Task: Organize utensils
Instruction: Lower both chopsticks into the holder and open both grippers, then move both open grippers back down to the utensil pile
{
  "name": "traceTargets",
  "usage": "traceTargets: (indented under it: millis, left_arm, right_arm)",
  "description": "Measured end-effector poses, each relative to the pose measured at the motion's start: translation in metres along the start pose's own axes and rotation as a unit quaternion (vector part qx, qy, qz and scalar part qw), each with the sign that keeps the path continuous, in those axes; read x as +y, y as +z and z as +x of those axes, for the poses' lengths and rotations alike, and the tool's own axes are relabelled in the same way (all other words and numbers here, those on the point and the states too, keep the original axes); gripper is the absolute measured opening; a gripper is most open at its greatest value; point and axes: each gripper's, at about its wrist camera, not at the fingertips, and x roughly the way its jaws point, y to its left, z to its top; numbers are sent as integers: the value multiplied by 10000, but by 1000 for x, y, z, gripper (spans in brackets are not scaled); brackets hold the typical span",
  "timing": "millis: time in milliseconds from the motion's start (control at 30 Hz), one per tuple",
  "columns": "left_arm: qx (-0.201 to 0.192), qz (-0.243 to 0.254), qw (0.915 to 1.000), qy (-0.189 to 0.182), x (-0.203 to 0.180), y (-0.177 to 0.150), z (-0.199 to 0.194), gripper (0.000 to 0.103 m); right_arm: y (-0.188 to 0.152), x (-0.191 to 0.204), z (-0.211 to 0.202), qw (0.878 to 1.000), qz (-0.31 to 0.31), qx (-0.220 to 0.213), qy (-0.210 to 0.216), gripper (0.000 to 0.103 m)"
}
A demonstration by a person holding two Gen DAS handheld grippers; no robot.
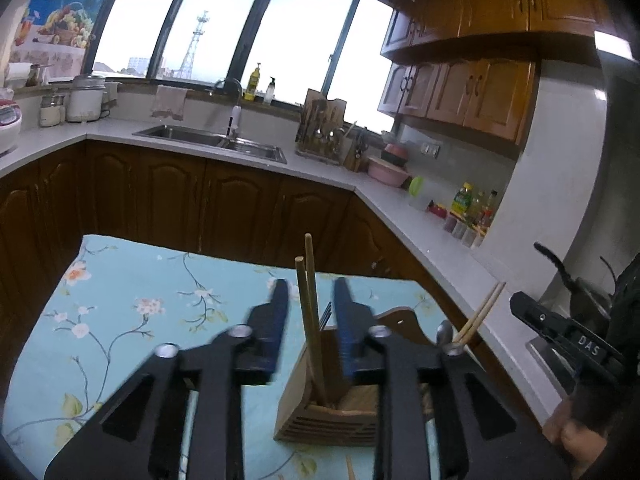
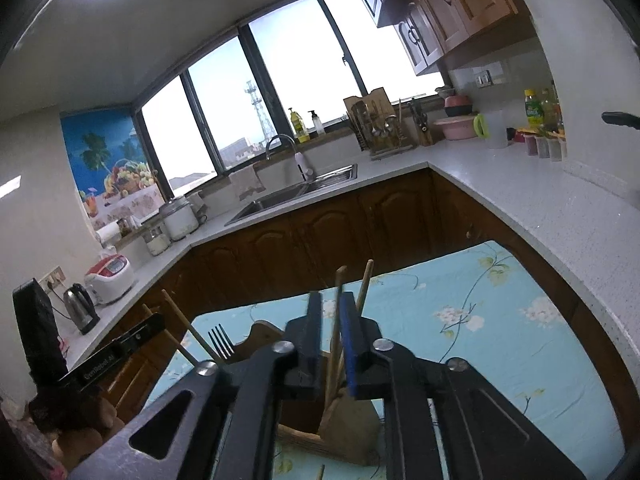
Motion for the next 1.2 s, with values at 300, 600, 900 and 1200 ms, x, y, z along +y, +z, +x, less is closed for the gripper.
traceTargets:
  millis: [300,600,900,1200]
  left_arm:
    - [-166,-310,9993,131,12,-13,-49,68]
    - [-40,-559,9980,305,33,-60,-101,78]
    - [565,-757,9938,580,50,-123,-119,78]
    - [880,-839,9905,640,51,-152,-122,78]
  right_arm:
    - [0,-4,-49,9984,242,-455,218,79]
    - [-34,-6,-96,9979,181,-606,110,90]
    - [-95,-7,-105,9999,75,22,-74,90]
    - [-126,-23,-111,9986,133,407,-297,90]
